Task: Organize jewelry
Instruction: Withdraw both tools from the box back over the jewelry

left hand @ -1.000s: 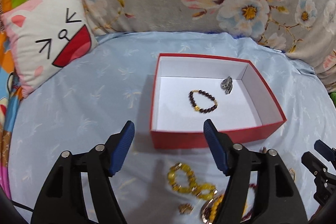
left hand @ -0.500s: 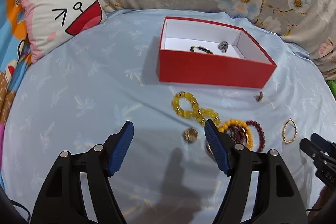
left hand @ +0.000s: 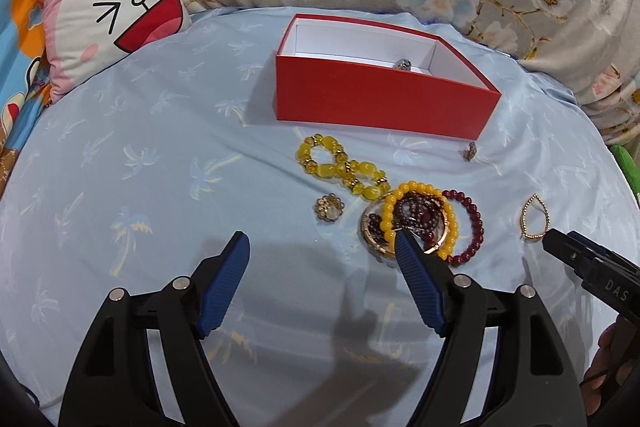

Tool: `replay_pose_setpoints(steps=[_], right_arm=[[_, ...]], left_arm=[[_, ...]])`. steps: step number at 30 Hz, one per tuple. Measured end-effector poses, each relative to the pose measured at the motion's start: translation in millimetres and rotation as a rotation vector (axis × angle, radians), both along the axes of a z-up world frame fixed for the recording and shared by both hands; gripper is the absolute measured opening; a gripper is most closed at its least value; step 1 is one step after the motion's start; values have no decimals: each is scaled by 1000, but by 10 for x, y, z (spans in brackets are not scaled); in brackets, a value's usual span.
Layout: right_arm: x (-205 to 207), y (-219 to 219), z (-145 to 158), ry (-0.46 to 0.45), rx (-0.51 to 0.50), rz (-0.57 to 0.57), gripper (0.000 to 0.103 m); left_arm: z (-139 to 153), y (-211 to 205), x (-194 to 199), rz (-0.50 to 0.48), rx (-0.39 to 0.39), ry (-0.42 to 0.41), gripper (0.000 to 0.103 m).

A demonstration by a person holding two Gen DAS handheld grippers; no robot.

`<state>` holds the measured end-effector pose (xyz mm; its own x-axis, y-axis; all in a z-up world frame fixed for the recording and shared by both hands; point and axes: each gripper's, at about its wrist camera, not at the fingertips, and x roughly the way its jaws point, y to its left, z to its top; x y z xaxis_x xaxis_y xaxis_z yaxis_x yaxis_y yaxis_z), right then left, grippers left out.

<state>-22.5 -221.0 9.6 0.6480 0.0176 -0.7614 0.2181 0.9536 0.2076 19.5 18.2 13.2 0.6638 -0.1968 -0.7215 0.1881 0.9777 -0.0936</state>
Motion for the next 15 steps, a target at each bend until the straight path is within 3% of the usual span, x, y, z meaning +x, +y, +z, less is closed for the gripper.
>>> replay_pose_setpoints(steps=[6, 11, 15], right_arm=[[23, 50, -22, 3, -5, 11, 59], [27, 41, 4, -4, -8, 8, 59], [19, 38, 10, -4, -6, 7, 59]], left_arm=[[-39, -149, 7, -55, -49, 34, 69], [-118, -229, 47, -91, -86, 86, 46], [-145, -239, 64, -93, -108, 97, 41]])
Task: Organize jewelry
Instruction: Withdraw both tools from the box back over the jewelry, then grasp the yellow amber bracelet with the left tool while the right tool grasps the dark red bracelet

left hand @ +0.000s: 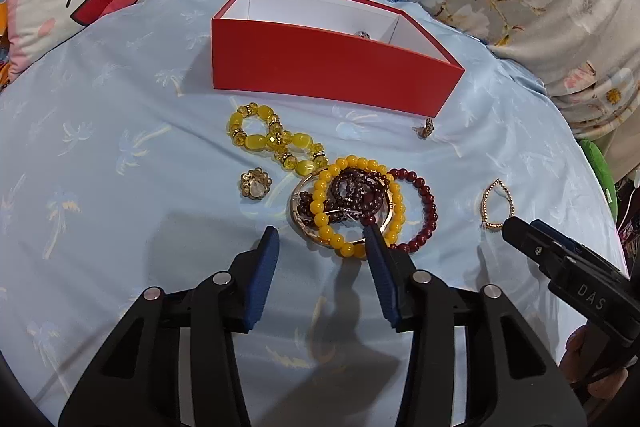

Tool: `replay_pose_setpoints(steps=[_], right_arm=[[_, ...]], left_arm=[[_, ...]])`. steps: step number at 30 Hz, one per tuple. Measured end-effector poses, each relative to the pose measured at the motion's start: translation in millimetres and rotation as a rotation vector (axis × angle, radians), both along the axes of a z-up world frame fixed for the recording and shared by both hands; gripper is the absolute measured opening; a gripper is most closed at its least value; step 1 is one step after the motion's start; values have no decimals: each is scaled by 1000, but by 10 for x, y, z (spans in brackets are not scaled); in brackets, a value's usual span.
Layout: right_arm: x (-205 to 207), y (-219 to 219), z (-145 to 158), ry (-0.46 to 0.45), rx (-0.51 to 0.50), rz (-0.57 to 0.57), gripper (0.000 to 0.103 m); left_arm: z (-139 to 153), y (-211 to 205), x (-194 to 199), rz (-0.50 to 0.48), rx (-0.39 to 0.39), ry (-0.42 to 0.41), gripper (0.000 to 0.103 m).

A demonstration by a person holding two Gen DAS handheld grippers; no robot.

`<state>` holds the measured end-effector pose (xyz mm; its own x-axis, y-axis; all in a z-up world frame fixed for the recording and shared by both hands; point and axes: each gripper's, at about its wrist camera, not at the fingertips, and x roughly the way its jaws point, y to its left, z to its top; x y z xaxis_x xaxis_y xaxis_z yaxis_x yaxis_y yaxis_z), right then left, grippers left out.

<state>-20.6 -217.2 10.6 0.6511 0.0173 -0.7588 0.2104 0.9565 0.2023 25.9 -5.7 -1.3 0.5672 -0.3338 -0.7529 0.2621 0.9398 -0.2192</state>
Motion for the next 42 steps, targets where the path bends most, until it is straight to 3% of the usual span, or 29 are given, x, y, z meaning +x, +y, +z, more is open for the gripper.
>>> replay_pose_setpoints(steps=[2, 4, 7, 17, 27, 42], right_arm=[[4, 0, -7, 4, 3, 2, 59], [10, 8, -18, 9, 5, 5, 59], [14, 10, -31, 11, 5, 7, 59], [26, -115, -48, 8, 10, -28, 59], [162, -186, -67, 10, 15, -51, 53], [115, 13, -25, 0, 33, 8, 52]], left_arm=[[-9, -18, 21, -6, -7, 4, 27], [-13, -34, 34, -6, -8, 3, 24], [-1, -33, 53, -13, -10, -2, 10], [227, 39, -76, -33, -19, -75, 7], [259, 141, -187, -40, -20, -73, 7], [534, 229, -492, -80, -76, -117, 7]])
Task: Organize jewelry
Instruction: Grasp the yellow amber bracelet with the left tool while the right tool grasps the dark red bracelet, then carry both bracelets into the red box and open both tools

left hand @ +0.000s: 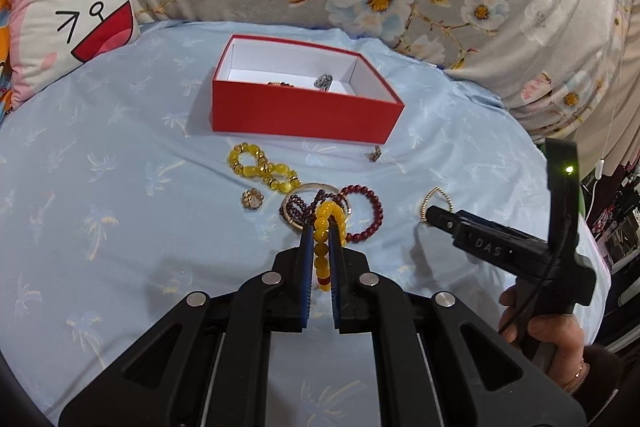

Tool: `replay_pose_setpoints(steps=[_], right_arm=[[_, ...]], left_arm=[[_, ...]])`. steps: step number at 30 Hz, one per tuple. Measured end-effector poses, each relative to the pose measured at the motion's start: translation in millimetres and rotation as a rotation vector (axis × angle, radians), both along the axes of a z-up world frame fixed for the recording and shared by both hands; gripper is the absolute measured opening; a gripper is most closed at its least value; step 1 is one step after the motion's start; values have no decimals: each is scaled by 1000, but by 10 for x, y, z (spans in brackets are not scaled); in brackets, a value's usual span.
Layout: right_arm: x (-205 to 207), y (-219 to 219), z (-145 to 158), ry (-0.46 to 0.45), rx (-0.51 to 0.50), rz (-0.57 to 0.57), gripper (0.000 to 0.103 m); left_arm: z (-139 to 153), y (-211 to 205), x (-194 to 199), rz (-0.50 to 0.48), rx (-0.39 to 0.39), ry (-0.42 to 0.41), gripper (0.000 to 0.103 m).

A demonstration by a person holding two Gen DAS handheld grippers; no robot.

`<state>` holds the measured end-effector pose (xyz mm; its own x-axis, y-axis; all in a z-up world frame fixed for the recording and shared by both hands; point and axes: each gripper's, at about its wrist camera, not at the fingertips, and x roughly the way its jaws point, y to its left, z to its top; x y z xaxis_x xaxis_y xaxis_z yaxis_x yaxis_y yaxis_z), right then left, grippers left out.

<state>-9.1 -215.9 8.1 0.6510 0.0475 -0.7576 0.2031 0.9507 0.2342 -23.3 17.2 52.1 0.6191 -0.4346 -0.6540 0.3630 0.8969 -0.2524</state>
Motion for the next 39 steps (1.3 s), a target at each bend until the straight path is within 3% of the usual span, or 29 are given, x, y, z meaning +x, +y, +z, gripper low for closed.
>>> replay_pose_setpoints(steps=[8, 12, 15, 25, 29, 31, 39], right_arm=[[19, 123, 5, 1, 3, 35, 51], [79, 272, -7, 9, 4, 82, 35], [149, 406, -5, 11, 2, 115, 30], [414, 647, -64, 35, -89, 145, 29], [398, 739, -79, 31, -202, 149, 18], [379, 720, -78, 30, -194, 151, 7], [256, 546, -15, 21, -113, 121, 7]], left_arm=[[-247, 46, 64, 41, 51, 59, 7], [-337, 78, 100, 63, 83, 63, 7], [-407, 103, 129, 75, 94, 79, 7], [-490, 140, 184, 84, 105, 95, 7], [-518, 149, 218, 87, 102, 104, 7], [-525, 155, 225, 89, 103, 105, 7], [-461, 170, 210, 89, 91, 92, 7]])
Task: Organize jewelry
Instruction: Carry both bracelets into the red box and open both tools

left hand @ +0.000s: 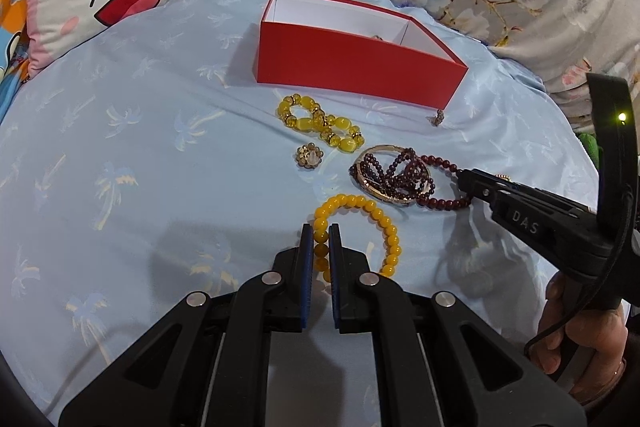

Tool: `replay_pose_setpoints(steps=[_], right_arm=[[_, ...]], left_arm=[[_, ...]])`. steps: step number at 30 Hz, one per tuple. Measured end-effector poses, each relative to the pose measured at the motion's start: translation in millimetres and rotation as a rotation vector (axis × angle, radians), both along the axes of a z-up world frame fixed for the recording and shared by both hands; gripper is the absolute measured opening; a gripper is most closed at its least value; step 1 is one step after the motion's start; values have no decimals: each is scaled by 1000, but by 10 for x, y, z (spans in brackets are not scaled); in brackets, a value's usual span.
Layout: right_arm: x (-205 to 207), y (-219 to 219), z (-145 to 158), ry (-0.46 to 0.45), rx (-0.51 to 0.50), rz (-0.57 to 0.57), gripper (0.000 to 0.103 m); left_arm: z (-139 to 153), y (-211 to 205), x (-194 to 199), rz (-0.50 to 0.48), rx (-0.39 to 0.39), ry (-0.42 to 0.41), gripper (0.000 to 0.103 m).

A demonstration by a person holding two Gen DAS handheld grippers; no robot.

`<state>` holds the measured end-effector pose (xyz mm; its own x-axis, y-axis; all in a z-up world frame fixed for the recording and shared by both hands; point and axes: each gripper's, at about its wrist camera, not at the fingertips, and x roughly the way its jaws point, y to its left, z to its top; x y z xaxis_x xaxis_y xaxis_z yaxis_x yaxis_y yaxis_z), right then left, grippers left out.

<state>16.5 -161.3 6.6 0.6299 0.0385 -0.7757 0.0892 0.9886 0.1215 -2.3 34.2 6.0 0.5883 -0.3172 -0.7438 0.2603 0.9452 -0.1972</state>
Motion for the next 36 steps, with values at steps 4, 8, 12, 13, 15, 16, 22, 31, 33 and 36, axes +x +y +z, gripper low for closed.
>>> replay_pose_setpoints(steps=[4, 8, 12, 13, 15, 16, 22, 31, 33, 36], right_arm=[[-109, -132, 170, -41, 46, -29, 7], [-195, -215, 391, -94, 63, -41, 7], [-256, -278, 602, -138, 82, -48, 7], [-271, -288, 644, -148, 83, -51, 7], [-290, -306, 707, -161, 88, -51, 7], [-293, -315, 734, -166, 93, -50, 7], [-260, -331, 852, -190, 105, -40, 7], [104, -342, 1107, -237, 96, -8, 7], [251, -340, 1157, -242, 95, 1, 7], [540, -342, 1227, -245, 94, 7, 7]], left_arm=[[74, 6, -15, -2, -8, -13, 7], [137, -22, -34, -9, -8, -26, 7], [216, -52, -56, -20, -12, -39, 7], [256, -62, -63, -25, -15, -47, 7], [339, -78, -68, -32, -15, -64, 7], [378, -83, -73, -36, -17, -72, 7], [670, -148, -7, -53, -11, -135, 7], [1103, -271, 429, -72, -16, -222, 7], [1200, -327, 603, -70, -5, -249, 7], [1287, -392, 872, -66, -4, -272, 7]])
